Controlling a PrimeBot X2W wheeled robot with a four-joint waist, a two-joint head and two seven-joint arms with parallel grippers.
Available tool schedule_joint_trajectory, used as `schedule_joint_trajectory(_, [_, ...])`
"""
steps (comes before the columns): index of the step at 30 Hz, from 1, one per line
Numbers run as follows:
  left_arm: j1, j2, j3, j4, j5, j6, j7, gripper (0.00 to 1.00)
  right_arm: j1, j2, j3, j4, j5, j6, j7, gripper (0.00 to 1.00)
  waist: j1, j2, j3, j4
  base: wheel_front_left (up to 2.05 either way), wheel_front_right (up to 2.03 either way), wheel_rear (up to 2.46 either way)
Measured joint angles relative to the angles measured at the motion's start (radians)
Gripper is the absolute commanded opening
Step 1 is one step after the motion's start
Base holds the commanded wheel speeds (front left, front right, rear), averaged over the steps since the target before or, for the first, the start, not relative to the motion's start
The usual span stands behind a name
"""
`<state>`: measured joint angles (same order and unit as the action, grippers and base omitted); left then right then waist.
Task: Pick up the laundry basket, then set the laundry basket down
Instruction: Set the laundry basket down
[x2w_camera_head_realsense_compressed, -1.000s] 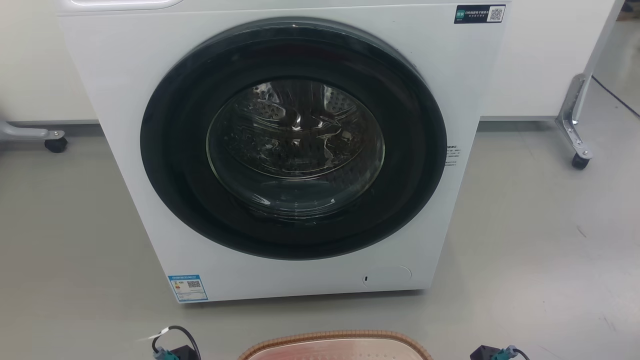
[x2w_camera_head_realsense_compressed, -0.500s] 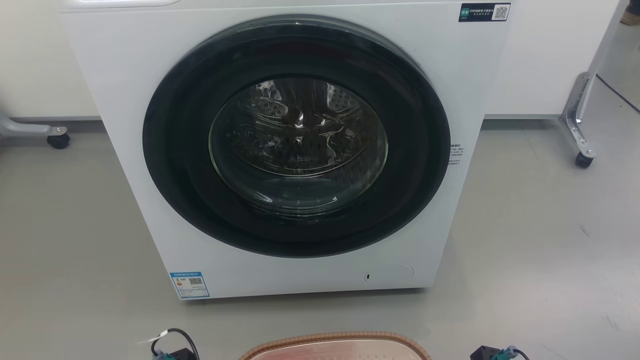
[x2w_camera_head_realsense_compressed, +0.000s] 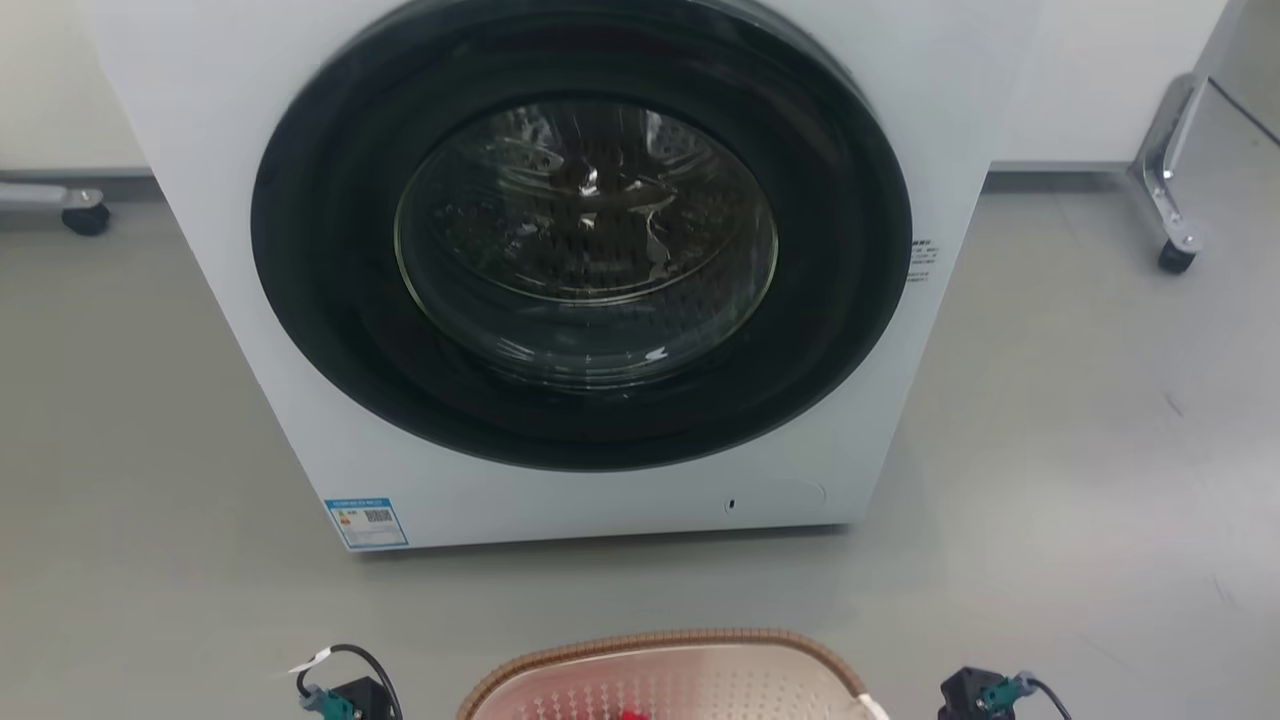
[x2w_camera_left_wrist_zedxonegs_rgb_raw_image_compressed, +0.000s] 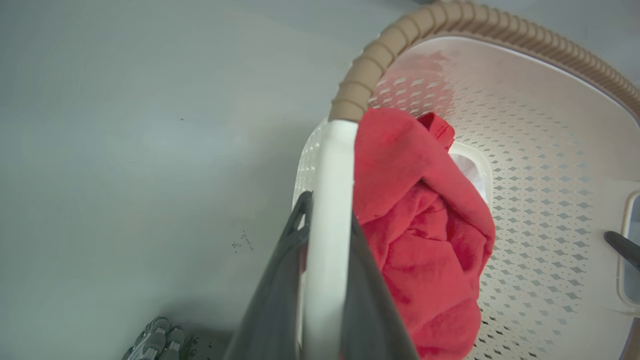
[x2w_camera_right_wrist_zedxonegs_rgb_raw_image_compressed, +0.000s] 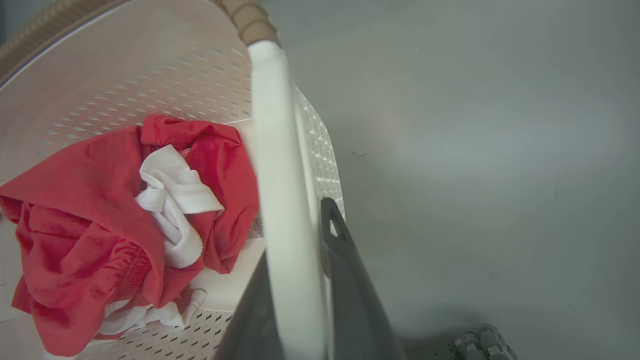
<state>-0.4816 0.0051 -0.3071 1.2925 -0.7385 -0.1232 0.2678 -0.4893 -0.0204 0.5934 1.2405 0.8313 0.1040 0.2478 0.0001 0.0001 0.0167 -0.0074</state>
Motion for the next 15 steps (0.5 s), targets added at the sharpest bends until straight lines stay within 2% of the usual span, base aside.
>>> schedule_joint_trajectory(15, [-0.103, 0.002, -0.004, -0.044, 0.005, 0.009, -0.090, 0.00, -0.119, -0.006, 0.001, -0.016, -0.024, -0.035, -0.111, 0.00, 0.0002, 0.0001, 0.184, -0.005, 0.00, 0.00, 0.00])
